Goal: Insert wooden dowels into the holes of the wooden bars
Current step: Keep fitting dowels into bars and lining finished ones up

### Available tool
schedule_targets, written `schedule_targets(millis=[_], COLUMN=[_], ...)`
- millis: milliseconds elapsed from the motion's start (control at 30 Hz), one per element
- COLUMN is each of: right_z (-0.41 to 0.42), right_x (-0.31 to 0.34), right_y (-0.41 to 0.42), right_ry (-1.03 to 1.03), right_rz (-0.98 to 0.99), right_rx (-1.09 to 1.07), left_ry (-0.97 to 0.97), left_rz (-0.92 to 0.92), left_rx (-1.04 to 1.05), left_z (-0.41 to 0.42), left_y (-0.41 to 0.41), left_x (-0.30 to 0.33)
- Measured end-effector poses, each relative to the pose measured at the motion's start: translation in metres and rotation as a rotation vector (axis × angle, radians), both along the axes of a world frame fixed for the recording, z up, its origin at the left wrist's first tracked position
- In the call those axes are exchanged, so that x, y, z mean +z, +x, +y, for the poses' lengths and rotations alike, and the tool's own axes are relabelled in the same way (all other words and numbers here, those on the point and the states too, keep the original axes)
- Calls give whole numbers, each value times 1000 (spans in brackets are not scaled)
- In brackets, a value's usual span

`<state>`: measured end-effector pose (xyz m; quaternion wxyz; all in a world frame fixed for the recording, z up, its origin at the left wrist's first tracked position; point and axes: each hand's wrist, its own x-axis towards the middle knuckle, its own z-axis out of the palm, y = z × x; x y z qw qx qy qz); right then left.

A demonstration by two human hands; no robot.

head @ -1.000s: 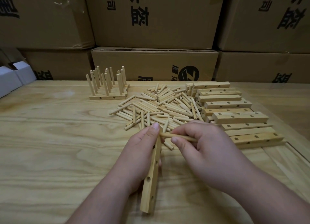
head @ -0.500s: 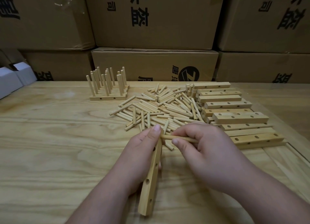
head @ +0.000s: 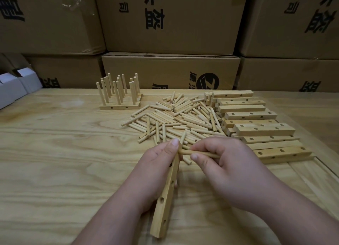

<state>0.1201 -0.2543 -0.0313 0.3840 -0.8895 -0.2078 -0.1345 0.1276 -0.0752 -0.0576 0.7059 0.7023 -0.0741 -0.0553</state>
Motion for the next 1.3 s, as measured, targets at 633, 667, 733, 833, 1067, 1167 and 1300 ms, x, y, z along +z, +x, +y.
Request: schedule_targets(millis=[633,667,733,833,1067,1167,1300], right_z=[-5,-4,-3,-2,4,3,2], right_x=[1,-2,-7,-20,-38,-36,-35], right_y=[11,11,9,10,12,14,17], right_ry=[313,374,480,296,-466,-426,-348], right_rz=[-29,-21,15,-6,84,39,21], right_rx=[-168,-171,-160,-130,35,-54,-137], left_ry=[-193,-213,-321,-533,-595,-589,-579], left_rz=[88,96,155,243,261,250,247], left_rx=[56,88,187,273,291,287,270], left_z=[3,3,4,5,6,5,6], left_y=[11,12,15,19,21,22,22], left_x=[-8,-9,-9,-7,-7,-8,-9])
